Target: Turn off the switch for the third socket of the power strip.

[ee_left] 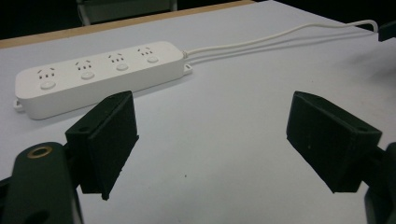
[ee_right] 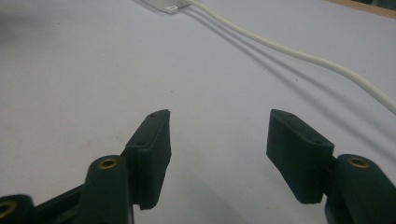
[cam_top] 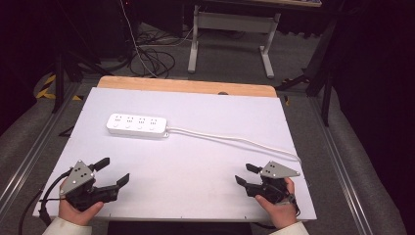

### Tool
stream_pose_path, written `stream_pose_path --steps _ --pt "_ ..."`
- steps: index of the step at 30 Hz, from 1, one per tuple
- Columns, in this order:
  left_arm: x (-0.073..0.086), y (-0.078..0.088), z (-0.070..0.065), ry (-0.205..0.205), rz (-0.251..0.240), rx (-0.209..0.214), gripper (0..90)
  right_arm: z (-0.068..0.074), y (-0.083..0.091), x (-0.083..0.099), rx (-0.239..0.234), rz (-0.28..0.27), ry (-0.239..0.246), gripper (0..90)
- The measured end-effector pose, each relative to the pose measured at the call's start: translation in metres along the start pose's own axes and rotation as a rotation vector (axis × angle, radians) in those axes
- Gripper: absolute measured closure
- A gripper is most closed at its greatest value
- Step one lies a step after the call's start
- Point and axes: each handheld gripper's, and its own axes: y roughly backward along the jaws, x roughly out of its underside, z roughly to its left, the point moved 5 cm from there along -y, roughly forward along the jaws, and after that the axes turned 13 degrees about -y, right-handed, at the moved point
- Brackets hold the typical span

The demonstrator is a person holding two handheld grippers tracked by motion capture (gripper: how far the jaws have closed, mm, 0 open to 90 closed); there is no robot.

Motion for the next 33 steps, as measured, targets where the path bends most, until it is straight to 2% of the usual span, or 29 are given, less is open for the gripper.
stream_pose_path --steps 24,26,30,33 --pt "-0.0024 0.0013 -0.0004 -0.047 0.028 -0.031 16.2 0.0 0.0009 0.0 0.009 -0.004 0.005 41.6" --pt "-0.0028 0.0017 -0.0004 -0.043 0.031 -0.027 16.0 -0.0001 0.0008 0.0 0.009 -0.003 0.006 41.6" --pt "-0.0057 0.0033 0.0001 -0.009 0.027 -0.014 15.8 0.0003 0.0002 0.0003 0.008 0.001 0.009 41.6" --pt "-0.0069 0.0037 0.0009 -0.013 0.028 -0.017 15.8 0.0006 -0.0001 0.0004 0.007 0.002 0.009 41.6"
